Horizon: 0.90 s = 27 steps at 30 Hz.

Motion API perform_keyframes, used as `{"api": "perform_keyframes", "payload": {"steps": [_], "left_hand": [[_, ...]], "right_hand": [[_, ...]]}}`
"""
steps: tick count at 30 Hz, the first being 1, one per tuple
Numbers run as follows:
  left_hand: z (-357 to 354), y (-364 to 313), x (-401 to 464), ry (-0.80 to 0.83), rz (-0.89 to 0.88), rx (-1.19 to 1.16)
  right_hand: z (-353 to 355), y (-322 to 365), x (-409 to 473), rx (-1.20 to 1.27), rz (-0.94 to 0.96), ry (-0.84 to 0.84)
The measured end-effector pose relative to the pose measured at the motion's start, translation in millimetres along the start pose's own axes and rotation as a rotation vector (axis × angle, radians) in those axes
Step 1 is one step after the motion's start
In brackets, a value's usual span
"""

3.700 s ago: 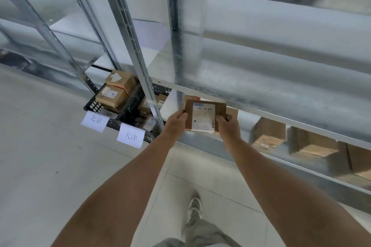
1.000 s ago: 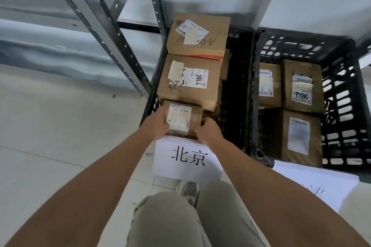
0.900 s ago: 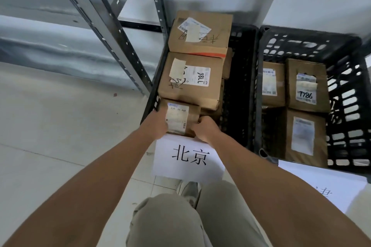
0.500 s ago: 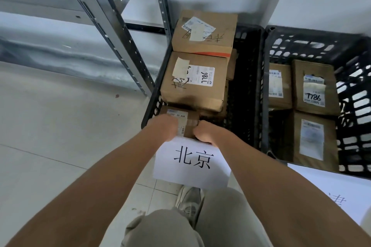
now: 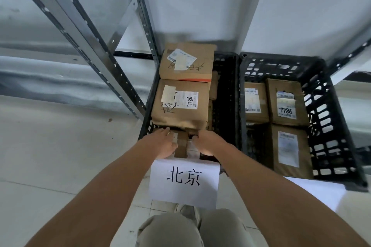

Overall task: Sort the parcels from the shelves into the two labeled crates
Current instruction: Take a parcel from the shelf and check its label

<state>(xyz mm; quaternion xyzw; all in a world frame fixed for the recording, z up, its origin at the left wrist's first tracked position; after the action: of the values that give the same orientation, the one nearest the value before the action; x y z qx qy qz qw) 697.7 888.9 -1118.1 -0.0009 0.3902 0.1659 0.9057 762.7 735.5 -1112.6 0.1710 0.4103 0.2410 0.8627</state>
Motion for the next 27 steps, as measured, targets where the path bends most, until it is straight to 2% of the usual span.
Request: {"api": "perform_keyframes", "payload": {"steps": [4, 10, 18, 23, 27], "left_hand": [[88, -14, -57, -0.135, -0.086, 0.009], [228, -43, -171, -0.37, -0.081, -0.002], [408, -77, -352, -0.724, -0.068, -0.062], [487, -110, -476, -0.908, -0.088, -0.104], [521, -144, -572, -1.112, -0.135, -0.157]], "right_hand": [[72, 9, -64, -0.049, -0.039, -0.094], [187, 53, -182, -0.29, -0.04, -0.213], [360, 126, -370, -0.476, -0.063, -0.527], [428, 150, -495, -0.507, -0.138, -0.707], [459, 156, -601, -0.528, -0.114, -0.891]]}}
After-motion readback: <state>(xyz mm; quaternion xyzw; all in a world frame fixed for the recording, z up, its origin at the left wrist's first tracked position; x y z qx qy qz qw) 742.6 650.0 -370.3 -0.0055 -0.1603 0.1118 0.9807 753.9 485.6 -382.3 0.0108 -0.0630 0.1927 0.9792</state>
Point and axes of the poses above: each hand's wrist, its own x-axis towards the middle knuckle, its own z-axis out of the back of the hand, y = z × x, the point moved 4 cm from there along x, towards the middle knuckle, and after that the axes turned 11 degrees about z, right-handed, at the moved point
